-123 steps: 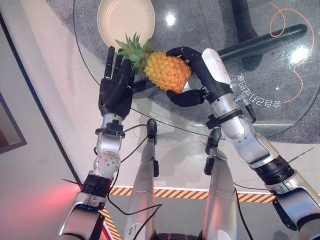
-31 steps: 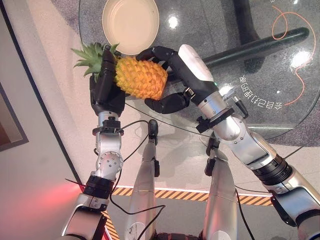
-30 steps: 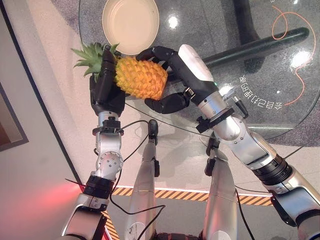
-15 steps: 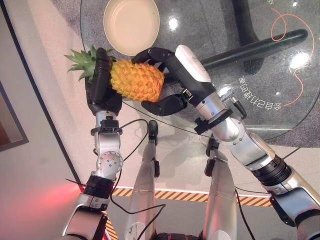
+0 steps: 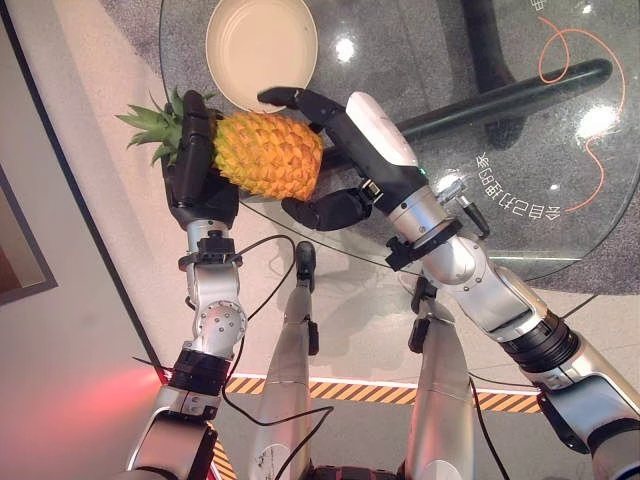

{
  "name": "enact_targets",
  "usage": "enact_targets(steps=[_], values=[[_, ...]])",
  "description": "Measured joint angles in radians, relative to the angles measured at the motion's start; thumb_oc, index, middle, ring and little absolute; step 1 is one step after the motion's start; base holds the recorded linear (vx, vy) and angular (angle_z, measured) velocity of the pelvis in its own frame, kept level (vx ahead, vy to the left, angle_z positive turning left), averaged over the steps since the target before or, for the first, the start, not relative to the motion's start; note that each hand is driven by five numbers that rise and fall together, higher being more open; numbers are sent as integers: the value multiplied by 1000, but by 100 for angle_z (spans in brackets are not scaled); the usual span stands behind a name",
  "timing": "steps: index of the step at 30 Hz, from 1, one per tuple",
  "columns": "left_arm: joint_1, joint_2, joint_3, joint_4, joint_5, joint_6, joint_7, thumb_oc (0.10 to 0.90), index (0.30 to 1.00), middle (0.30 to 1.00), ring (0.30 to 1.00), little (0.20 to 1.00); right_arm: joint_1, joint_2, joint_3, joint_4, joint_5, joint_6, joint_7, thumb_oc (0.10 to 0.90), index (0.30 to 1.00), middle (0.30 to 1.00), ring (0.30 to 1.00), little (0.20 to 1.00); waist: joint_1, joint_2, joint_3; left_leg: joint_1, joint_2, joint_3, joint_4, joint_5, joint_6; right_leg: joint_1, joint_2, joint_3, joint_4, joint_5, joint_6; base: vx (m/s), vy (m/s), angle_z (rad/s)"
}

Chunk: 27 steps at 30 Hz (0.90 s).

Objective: Pick up the fruit to the plate

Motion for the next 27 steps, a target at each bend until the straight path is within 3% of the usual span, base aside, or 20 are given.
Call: enact_targets(steps=[13,18,27], values=[[-2,-45,-13,0,75,-44,75,100,300,300,300,200,0,21,-3,0,-2,3,-6,800,900,900,900,900,-13,0,0,-1,0,0,0,0,0,-2,0,0,0,0,0,0,0,0],[-2,-59,-13,0,128,-74,147,100,300,300,300,200,0,28,-3,0,-1,5,-12,800,900,900,900,900,-13,0,0,-3,0,0,-1,0,0,-4,0,0,-1,-1,0,0,0,0],[-4,-65,-8,0,342,-84,347,100,300,300,300,200,-2,29,-11,0,-4,9,-58,800,900,900,900,900,-2,0,0,-3,0,0,-2,0,0,-5,0,1,0,-1,-1,0,0,0]])
